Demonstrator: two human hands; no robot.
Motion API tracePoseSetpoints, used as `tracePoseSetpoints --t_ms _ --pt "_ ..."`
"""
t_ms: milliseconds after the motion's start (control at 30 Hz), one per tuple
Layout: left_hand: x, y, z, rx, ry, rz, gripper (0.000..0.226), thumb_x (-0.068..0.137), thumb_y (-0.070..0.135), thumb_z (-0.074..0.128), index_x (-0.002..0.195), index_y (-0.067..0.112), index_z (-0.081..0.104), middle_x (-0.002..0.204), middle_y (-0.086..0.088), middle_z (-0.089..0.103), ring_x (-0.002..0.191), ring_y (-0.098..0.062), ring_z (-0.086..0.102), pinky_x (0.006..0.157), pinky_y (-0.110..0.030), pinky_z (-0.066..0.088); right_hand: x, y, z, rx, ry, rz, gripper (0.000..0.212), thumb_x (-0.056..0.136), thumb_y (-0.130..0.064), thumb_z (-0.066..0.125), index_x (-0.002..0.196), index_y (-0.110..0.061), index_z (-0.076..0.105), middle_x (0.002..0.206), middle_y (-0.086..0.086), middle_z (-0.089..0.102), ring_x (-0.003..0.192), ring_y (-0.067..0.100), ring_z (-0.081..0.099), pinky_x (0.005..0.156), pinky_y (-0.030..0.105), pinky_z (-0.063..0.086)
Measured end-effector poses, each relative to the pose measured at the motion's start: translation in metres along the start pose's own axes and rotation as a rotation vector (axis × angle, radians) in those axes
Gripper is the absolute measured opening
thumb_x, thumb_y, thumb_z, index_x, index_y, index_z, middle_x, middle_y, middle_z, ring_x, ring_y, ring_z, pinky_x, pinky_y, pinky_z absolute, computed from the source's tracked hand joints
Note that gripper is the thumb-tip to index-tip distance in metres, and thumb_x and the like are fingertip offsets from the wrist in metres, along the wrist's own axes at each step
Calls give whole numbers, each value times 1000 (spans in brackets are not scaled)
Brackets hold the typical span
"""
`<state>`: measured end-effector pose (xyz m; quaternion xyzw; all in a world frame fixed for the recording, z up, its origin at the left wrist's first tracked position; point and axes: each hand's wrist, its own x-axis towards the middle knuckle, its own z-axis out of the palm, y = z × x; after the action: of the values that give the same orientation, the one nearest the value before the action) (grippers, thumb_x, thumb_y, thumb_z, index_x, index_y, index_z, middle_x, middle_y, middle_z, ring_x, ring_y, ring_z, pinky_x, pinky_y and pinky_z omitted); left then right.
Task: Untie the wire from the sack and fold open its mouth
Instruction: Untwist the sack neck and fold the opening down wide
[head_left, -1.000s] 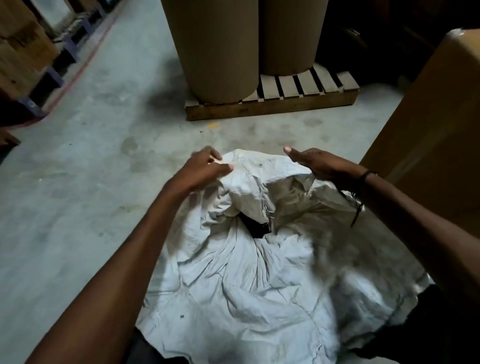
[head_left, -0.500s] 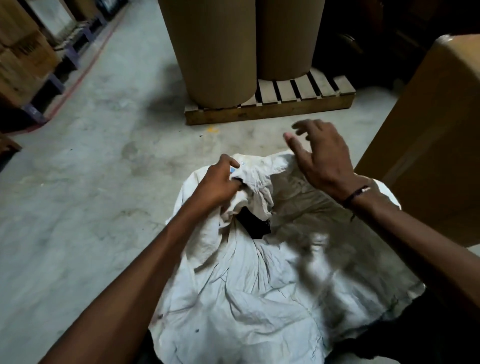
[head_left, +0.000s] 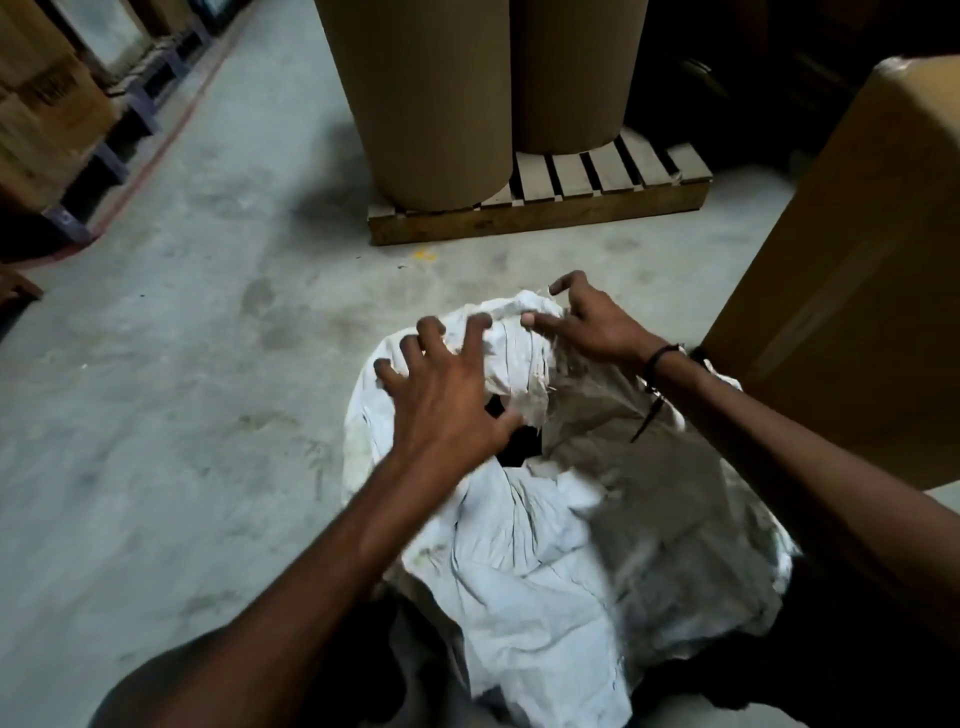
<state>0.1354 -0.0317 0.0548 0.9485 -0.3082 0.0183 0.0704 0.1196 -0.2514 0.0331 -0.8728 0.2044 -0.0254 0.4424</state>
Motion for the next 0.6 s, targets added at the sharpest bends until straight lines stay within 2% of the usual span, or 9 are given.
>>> tracePoseSetpoints --t_ms 67,133,200,300,367,400,467,533,600 --pt "-23 9 19 167 27 -37 99 71 54 80 151 31 26 144 -21 37 122 -40 49 106 -66 30 -3 -5 -5 278 -97 121 48 93 -46 74 119 -14 50 86 7 68 66 21 63 50 32 54" --pt "-23 0 35 216 57 -66 89 81 23 76 154 27 25 136 -21 46 108 -38 60 106 -70 33 -12 -12 -7 410 -176 139 33 95 -41 74 101 -15 53 73 13 58 55 25 54 44 31 52" --pt "-12 -20 39 47 9 -51 87 83 3 66 152 28 18 128 -14 49 106 -35 62 106 -66 37 -17 -16 -6 396 -157 130 39 93 -45 74 108 -16 54 78 12 64 57 23 56 46 30 52" --pt "5 -39 23 -461 -93 37 69 79 -4 54 138 27 34 96 -7 60 88 -29 61 84 -47 51 -20 -8 -6 -68 150 4 75 87 -62 73 136 -14 43 91 5 71 71 17 63 60 31 49" --pt "17 -46 13 -695 -162 23 56 80 -6 48 127 23 49 77 -2 59 69 -19 56 67 -36 45 -26 4 -3 -514 437 -190 79 89 -66 62 143 -14 37 106 10 66 89 29 63 75 40 48" --pt "22 -46 9 -798 -179 -7 50 80 -6 48 122 20 56 80 0 63 69 -15 57 66 -33 43 -32 5 -1 -630 526 -295 76 91 -63 57 146 -15 35 115 12 63 97 33 61 82 44 47" --pt "37 -47 6 -991 -209 -88 40 80 -5 49 111 14 66 97 -2 71 80 -11 62 68 -23 47 -45 3 7 -671 518 -457 80 93 -65 51 153 -17 30 124 12 60 103 32 59 89 48 45" --pt "53 -51 0 -1137 -281 -198 43 78 -14 44 102 11 69 98 -6 72 85 -18 63 65 -20 50 -51 3 17 -728 393 -510 96 89 -77 46 161 -19 19 128 10 60 107 32 58 95 52 42" --pt "66 -58 -3 -1255 -399 -287 50 74 -20 37 102 7 69 96 -11 71 86 -26 64 62 -20 54 -46 8 28 -831 338 -524 101 90 -82 39 164 -18 11 117 10 65 99 33 62 93 52 41"
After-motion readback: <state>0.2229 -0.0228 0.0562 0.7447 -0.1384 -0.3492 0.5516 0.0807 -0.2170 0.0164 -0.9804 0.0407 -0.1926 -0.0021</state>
